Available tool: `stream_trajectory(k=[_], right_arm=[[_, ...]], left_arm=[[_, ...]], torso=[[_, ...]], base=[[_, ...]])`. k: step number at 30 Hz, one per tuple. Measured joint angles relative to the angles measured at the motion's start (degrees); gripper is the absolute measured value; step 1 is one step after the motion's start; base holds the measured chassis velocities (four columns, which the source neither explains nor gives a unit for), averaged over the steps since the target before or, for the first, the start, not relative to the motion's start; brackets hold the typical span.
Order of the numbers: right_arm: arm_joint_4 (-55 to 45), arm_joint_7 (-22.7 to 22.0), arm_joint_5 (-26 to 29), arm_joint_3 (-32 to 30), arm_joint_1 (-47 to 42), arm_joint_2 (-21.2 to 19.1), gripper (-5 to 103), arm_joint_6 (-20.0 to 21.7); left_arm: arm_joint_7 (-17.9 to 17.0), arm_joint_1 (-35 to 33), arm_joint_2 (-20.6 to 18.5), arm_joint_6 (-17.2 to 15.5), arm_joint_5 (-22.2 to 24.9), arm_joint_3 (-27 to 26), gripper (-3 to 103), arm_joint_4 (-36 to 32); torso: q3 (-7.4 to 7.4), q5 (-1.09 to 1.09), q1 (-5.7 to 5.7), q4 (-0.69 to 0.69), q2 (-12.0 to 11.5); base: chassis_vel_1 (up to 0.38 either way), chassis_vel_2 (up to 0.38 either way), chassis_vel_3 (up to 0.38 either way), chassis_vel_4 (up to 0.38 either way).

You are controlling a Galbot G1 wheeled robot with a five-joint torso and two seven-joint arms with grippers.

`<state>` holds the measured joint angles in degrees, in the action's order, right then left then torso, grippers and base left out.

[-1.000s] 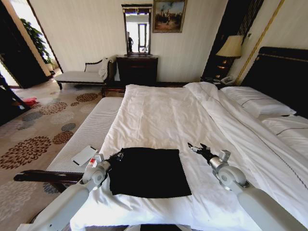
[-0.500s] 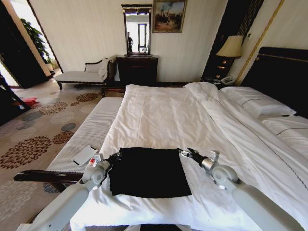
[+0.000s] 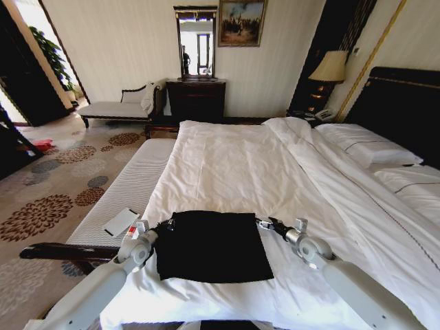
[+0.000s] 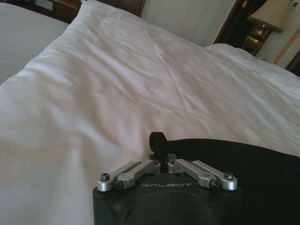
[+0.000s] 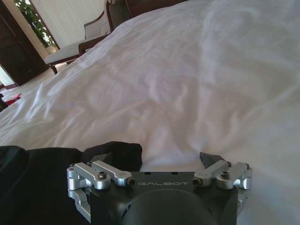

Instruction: Fold the clothes on the bed.

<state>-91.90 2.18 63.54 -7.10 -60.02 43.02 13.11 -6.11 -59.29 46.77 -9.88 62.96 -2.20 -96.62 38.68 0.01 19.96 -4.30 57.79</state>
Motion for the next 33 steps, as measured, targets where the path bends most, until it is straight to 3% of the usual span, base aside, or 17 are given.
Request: stream_trajectory(k=[15, 32, 33], right_arm=[[-3.3, 0.5, 2.7, -5.1, -4.4, -1.8, 100, 0.2], [-2.1, 0.9, 1.3, 0.9, -0.8, 0.9, 101, 0.7], [-1.8, 1.0, 0.9, 1.2, -0.6, 1.1, 94, 0.7]], left_arm=[[0.4, -0.7, 0.3, 0.2, -0.2, -0.9, 2, 0.2], [0.4, -1.5, 0.3, 0.3, -0.4, -1.2, 2, -0.9], [0.4, -1.5, 0.5, 0.3, -0.5, -1.1, 2, -0.8]], torso=[[-0.01, -0.02, 0.00, -0.02, 0.0], [-0.01, -0.01, 0.00, -0.01, 0.0], [-0.01, -0.01, 0.00, -0.01, 0.0]], base=[[0.000, 0.000, 0.000, 0.000], [0.000, 0.000, 0.000, 0.000], [0.000, 0.000, 0.000, 0.000]])
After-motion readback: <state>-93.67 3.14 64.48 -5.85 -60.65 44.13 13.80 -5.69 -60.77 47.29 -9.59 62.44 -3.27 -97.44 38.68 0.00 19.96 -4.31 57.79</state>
